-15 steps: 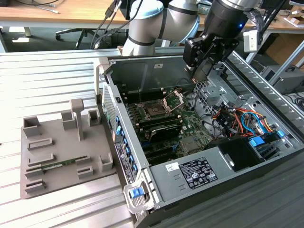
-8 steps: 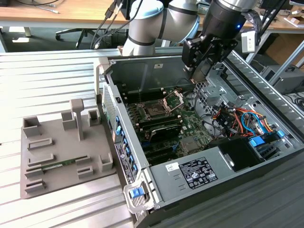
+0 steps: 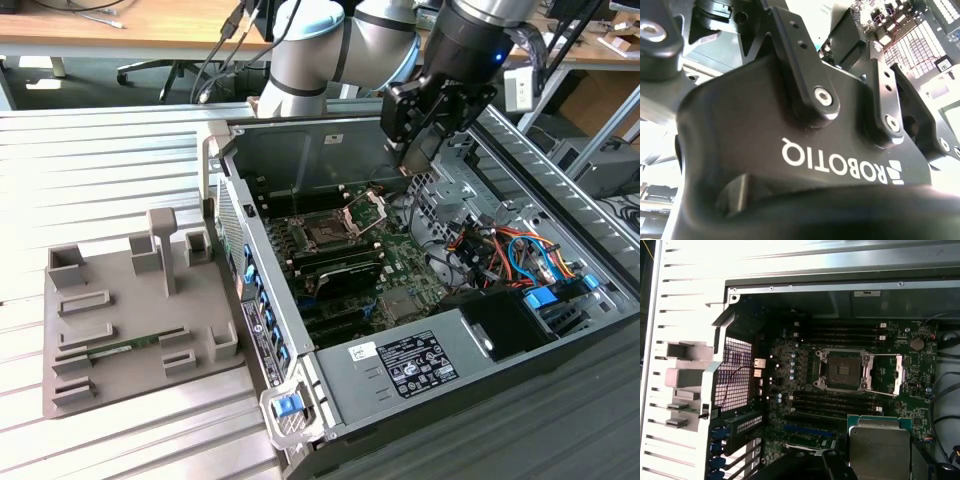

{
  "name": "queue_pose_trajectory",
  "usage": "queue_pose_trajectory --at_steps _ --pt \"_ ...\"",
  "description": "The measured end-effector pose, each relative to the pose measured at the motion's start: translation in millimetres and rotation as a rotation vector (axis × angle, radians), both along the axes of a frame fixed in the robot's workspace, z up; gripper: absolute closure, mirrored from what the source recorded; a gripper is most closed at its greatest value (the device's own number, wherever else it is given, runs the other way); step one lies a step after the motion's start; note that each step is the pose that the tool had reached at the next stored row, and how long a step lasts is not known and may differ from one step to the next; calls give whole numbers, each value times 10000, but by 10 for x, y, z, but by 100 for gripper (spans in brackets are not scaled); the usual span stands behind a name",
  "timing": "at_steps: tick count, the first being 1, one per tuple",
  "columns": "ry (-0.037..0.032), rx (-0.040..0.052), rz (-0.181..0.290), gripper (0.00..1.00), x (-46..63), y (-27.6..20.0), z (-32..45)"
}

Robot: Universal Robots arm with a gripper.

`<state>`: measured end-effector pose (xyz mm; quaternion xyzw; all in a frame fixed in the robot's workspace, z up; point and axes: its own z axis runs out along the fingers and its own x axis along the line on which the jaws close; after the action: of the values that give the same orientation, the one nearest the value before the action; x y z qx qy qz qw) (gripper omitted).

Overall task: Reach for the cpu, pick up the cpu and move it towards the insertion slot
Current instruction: 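Pick up the cpu and move it towards the insertion slot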

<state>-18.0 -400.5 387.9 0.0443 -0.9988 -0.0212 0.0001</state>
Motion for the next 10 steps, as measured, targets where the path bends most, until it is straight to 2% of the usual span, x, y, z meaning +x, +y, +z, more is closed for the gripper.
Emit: queue_pose_trajectory --at_steps 10 --pt "0 -1 1 45 -5 55 -52"
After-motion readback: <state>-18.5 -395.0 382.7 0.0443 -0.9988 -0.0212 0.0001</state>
